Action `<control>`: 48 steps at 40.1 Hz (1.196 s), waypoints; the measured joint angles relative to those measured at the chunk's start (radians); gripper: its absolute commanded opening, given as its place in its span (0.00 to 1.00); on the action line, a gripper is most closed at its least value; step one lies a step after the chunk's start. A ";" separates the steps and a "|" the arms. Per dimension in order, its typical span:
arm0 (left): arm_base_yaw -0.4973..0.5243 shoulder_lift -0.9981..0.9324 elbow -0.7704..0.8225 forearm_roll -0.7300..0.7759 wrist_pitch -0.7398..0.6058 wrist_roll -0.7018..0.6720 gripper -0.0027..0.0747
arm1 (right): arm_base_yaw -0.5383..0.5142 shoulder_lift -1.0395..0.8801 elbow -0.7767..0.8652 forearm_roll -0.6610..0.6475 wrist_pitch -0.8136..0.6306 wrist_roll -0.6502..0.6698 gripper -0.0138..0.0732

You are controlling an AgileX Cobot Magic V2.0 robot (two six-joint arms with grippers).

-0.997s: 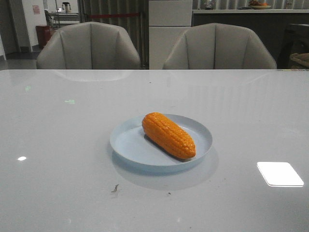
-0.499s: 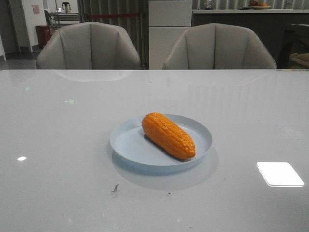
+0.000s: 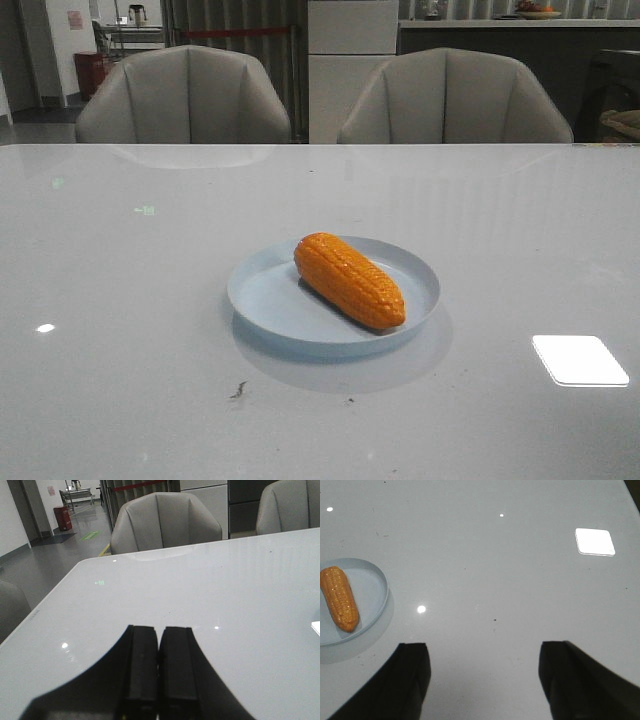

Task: Place corn on plate with both arms

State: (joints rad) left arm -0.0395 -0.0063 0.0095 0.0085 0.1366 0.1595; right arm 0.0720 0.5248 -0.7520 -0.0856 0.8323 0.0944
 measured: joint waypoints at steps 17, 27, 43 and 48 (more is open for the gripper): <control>0.000 0.000 0.000 -0.008 0.000 0.000 0.16 | 0.000 0.000 0.000 0.000 0.000 0.000 0.81; 0.000 0.000 0.000 -0.008 0.000 0.000 0.16 | 0.000 0.000 0.000 0.000 0.000 0.000 0.81; 0.000 0.000 0.000 -0.008 0.000 0.000 0.16 | 0.000 -0.020 0.011 -0.009 -0.058 -0.002 0.42; 0.000 0.000 0.000 -0.008 0.000 0.000 0.16 | 0.000 -0.065 0.044 0.065 -0.108 -0.002 0.17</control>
State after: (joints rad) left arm -0.0395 -0.0063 0.0095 0.0000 0.1366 0.1595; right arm 0.0720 0.4597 -0.7079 -0.0206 0.7238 0.0927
